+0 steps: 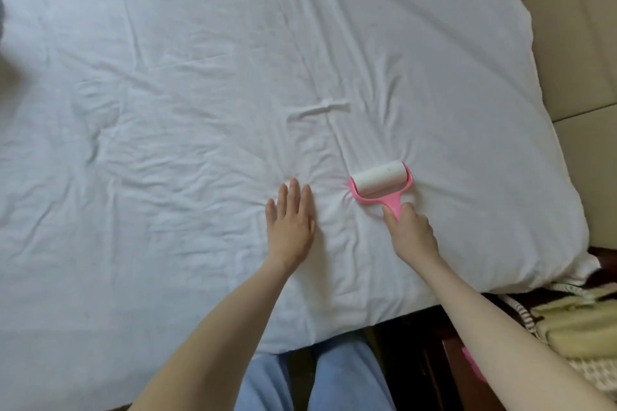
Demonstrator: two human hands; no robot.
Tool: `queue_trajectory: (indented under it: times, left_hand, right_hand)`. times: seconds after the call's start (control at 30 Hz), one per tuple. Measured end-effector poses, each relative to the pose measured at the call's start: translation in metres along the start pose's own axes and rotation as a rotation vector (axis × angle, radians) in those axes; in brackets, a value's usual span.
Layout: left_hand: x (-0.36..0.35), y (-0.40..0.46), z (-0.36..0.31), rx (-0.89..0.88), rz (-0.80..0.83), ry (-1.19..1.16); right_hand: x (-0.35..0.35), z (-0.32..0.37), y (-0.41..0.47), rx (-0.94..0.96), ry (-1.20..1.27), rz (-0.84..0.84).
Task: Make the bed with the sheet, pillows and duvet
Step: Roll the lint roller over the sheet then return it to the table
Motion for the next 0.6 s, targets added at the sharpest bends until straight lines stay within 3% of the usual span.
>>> queue_trajectory:
  times: [0.13, 0.3, 0.43, 0.6]
  left_hand:
    - [0.003, -0.004, -0.002, -0.058, 0.004, 0.085]
    - [-0.004, -0.006, -0.010, -0.014, -0.058, 0.088]
    - [-0.011, -0.013, -0.042, 0.101, -0.137, 0.024]
    - [-0.034, -0.021, -0.098, 0.077, -0.099, -0.017]
  right_hand:
    - [0.000, -0.023, -0.026, -0.001, -0.006, 0.022]
    - [0.001, -0.055, -0.035, -0.015, 0.210, 0.056]
    - [0.014, -0.092, -0.037, -0.003, 0.300, 0.024]
    - [0.035, -0.154, -0.022, -0.013, 0.260, 0.066]
Point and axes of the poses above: each hand's wrist, its own y-axis towards the middle knuckle, its own x-axis out of the back of the hand, z = x × y, the point moved 1 cm from there along y, towards the middle knuckle, and after that the axes turned 9 degrees about -z, right-handed, at the moved point
